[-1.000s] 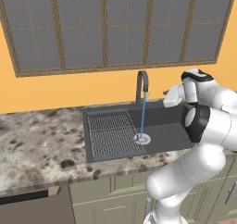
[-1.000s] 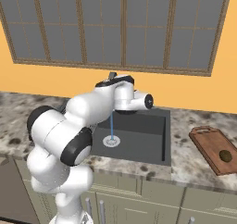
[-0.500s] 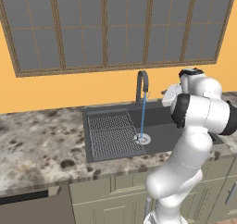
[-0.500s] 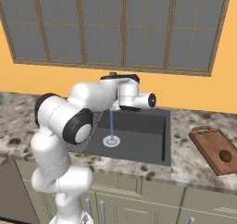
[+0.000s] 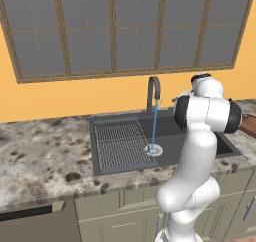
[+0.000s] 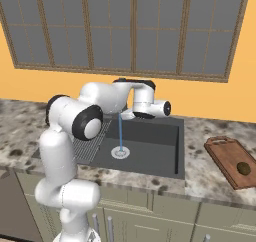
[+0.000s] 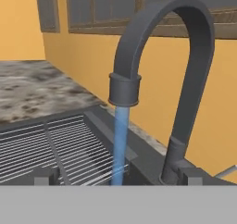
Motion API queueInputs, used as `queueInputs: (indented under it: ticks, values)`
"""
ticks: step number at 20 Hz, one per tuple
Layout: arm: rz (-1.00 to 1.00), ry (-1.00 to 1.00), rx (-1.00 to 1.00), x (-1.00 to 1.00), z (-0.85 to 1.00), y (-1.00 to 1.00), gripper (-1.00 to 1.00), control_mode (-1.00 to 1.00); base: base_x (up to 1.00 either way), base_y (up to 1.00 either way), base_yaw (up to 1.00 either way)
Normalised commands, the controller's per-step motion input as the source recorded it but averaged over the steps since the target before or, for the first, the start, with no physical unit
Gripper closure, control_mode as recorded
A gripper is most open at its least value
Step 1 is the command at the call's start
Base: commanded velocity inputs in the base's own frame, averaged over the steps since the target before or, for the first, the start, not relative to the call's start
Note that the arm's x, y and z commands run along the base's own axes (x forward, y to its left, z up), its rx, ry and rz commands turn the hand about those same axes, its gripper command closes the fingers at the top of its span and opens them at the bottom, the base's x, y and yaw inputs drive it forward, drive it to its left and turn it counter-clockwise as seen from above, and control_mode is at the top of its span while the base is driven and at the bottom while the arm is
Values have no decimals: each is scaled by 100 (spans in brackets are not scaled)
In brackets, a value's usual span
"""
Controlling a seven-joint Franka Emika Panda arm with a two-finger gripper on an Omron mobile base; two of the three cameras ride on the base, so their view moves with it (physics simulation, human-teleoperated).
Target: Pick the kiwi from the sink and place it on the cutting board to airdry. Then turn off the sink faucet.
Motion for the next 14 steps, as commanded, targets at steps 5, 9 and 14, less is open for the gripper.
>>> queueInputs:
  ticks: [5,9,14]
  values:
    - [2,0,0,27,-14,0,-100,-100,0,0,0]
    - [2,0,0,26,-12,0,-100,-100,0,0,0]
    - [2,0,0,27,-10,0,-100,-100,0,0,0]
